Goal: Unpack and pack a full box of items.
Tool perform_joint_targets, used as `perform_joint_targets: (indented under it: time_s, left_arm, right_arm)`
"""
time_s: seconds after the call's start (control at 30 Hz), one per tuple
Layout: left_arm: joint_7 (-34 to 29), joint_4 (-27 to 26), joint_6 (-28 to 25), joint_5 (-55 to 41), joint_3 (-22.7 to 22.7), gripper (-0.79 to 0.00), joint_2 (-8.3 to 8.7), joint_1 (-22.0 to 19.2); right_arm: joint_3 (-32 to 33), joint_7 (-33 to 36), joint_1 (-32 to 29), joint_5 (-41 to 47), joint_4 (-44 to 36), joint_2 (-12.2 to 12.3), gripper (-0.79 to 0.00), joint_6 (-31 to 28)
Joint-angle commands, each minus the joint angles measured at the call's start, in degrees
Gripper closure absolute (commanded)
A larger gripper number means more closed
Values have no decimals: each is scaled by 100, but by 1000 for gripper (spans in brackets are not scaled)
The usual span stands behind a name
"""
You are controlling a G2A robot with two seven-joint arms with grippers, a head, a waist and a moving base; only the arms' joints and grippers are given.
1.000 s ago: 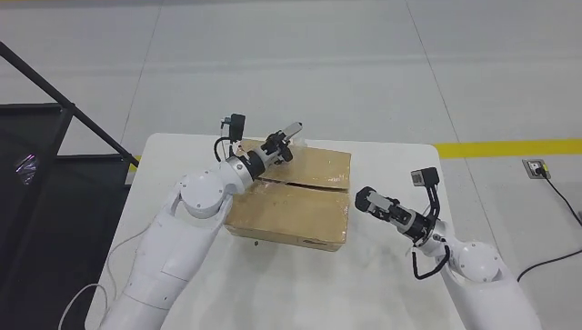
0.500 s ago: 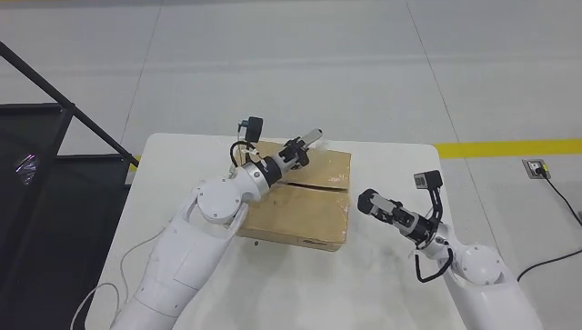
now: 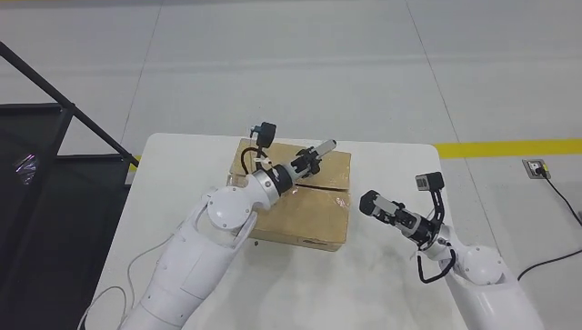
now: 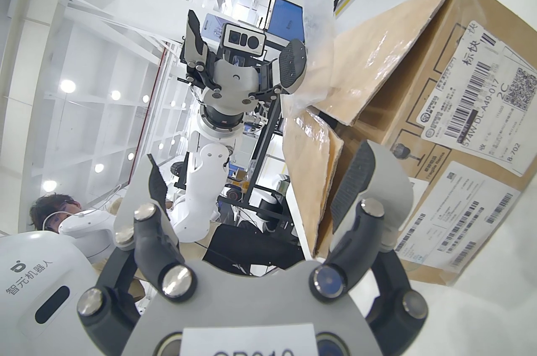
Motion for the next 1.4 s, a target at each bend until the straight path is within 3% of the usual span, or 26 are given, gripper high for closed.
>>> perform_joint_targets:
  time_s: [0.0,0.17,0.27,0.43,0.53,0.7,0.93,1.13,1.37]
  left_arm:
    - [84,3,-59,52,9,-785,-13,0]
    - [188,-232,-456,-226,-203,-785,-11,167]
    - [85,-546,-590,-411,-558,-785,54,373]
    - [-282,-825,-370,-761,-1266,-785,186,603]
    - [-337,-661,-209,-708,-1385,-785,212,564]
    - [-754,157,42,-496,-1151,-785,189,63]
    - [-881,1277,-245,-114,-539,-785,45,-618]
    - [-973,1776,-536,-248,-151,-785,-109,-905]
    - [-1078,1999,-593,-319,12,-785,-195,-1042]
  right_arm:
    - [1,26,6,21,15,4,-785,-11]
    - [8,56,10,44,52,17,-785,-24]
    - [23,66,4,63,77,26,-785,-38]
    - [15,95,21,117,129,33,-785,-61]
    - [-18,116,71,131,180,31,-785,-57]
    - [-61,144,121,175,253,30,-785,-88]
    - [-6,120,20,233,308,51,-785,-164]
    - [61,92,-61,265,299,74,-785,-192]
    - [82,96,-54,299,292,89,-785,-169]
